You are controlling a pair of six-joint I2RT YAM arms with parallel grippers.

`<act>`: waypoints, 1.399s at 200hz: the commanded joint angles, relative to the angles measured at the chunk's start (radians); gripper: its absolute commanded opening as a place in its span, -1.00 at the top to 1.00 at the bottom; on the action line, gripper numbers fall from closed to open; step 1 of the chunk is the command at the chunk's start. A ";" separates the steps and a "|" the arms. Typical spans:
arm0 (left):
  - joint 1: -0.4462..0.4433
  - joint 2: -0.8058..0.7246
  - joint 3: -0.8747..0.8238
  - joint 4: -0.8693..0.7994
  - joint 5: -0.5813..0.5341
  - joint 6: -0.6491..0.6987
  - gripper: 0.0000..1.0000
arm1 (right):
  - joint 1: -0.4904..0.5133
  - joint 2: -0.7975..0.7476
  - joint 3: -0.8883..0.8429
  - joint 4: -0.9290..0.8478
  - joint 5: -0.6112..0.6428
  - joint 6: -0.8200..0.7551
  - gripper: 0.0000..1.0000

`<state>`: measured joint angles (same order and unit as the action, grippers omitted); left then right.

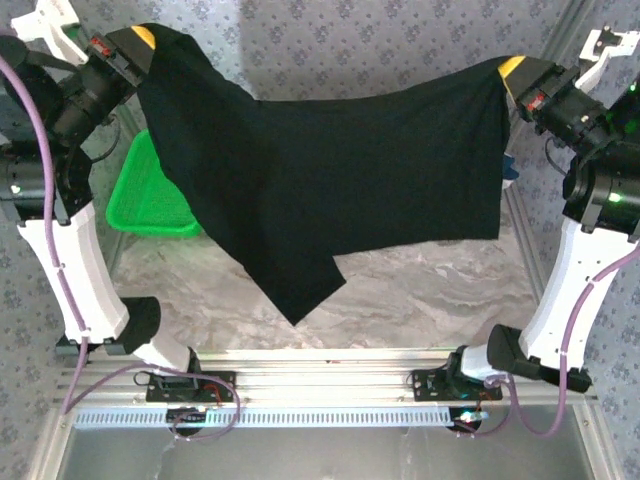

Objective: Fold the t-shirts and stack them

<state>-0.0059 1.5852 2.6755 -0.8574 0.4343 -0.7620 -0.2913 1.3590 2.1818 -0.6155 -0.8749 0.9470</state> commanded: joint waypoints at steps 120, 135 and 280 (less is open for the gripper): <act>0.009 -0.177 0.112 0.154 -0.052 0.015 1.00 | 0.063 -0.214 -0.058 0.169 -0.169 0.323 1.00; 0.009 -0.164 0.112 0.120 -0.056 0.038 1.00 | 0.061 -0.217 -0.071 0.151 -0.169 0.308 1.00; 0.007 0.009 -0.900 0.394 -0.088 0.242 1.00 | 0.112 0.072 -0.868 0.104 0.243 -0.356 1.00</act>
<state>-0.0055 1.5497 1.8370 -0.6319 0.3439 -0.5468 -0.1913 1.2999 1.3113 -0.5007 -0.7464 0.8143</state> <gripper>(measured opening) 0.044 0.058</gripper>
